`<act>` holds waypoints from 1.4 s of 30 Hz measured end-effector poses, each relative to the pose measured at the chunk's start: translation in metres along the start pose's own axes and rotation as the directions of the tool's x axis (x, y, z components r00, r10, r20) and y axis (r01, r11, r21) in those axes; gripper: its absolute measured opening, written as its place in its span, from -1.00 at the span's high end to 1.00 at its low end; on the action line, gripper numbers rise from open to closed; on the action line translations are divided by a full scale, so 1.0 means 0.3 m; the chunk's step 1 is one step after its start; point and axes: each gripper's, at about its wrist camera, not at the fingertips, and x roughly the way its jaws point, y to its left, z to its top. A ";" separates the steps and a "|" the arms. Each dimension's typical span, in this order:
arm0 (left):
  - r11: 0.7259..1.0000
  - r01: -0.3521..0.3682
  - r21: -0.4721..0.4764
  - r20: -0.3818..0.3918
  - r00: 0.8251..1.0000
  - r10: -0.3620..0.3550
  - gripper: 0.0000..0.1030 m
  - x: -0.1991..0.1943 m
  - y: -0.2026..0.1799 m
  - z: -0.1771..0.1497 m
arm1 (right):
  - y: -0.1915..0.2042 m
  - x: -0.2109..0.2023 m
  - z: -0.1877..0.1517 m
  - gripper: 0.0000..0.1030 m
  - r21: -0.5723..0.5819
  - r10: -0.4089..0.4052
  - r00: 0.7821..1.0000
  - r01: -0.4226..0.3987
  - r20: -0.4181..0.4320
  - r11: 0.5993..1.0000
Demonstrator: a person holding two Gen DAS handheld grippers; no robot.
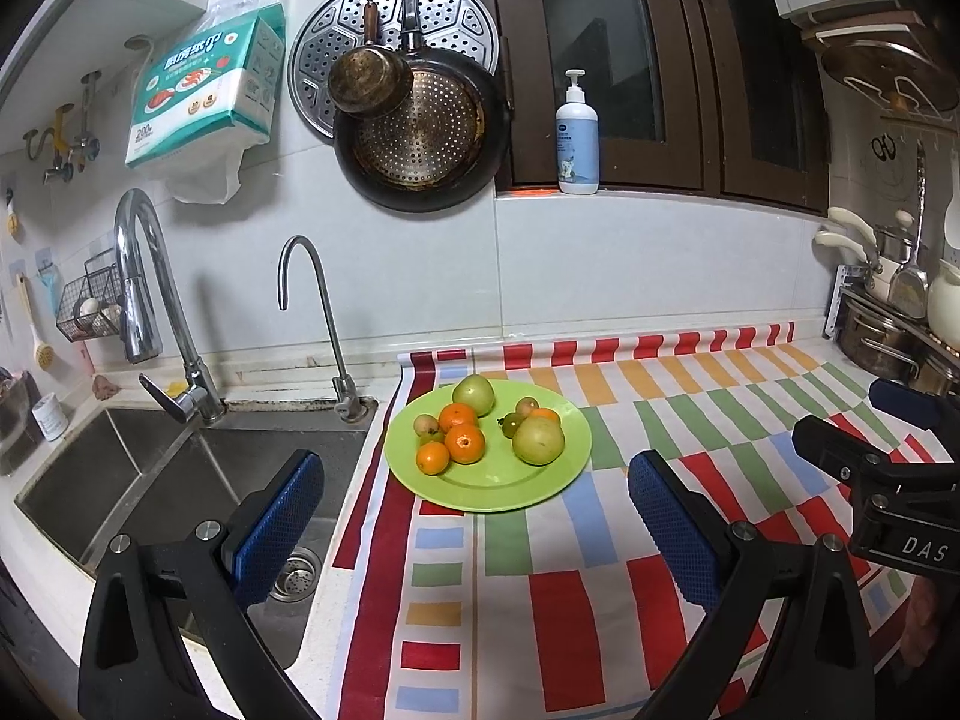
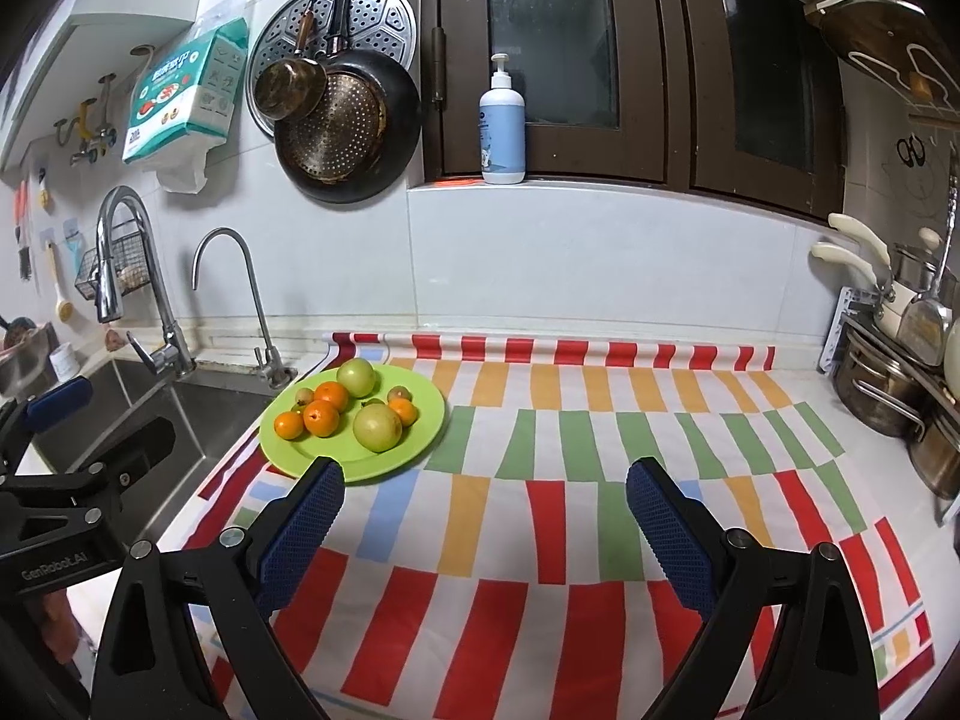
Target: Organize fruits
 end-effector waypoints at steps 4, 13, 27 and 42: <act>1.000 0.002 0.001 -0.002 1.000 -0.002 -1.00 0.000 0.001 0.000 | 0.003 -0.001 0.000 -0.86 0.002 0.000 1.000 0.000 -0.001 1.000; 1.000 0.000 0.004 -0.002 1.000 0.000 -1.00 0.005 -0.004 -0.002 | 0.003 -0.001 0.001 -0.86 0.002 -0.001 1.000 0.001 -0.002 1.000; 1.000 0.000 0.005 -0.004 1.000 0.000 -1.00 0.010 -0.007 -0.003 | 0.001 0.006 -0.002 -0.86 0.002 -0.003 1.000 0.003 -0.007 1.000; 1.000 0.003 0.011 -0.014 1.000 -0.003 -1.00 0.022 -0.010 -0.004 | 0.001 0.016 -0.004 -0.86 -0.003 -0.002 1.000 0.002 -0.008 1.000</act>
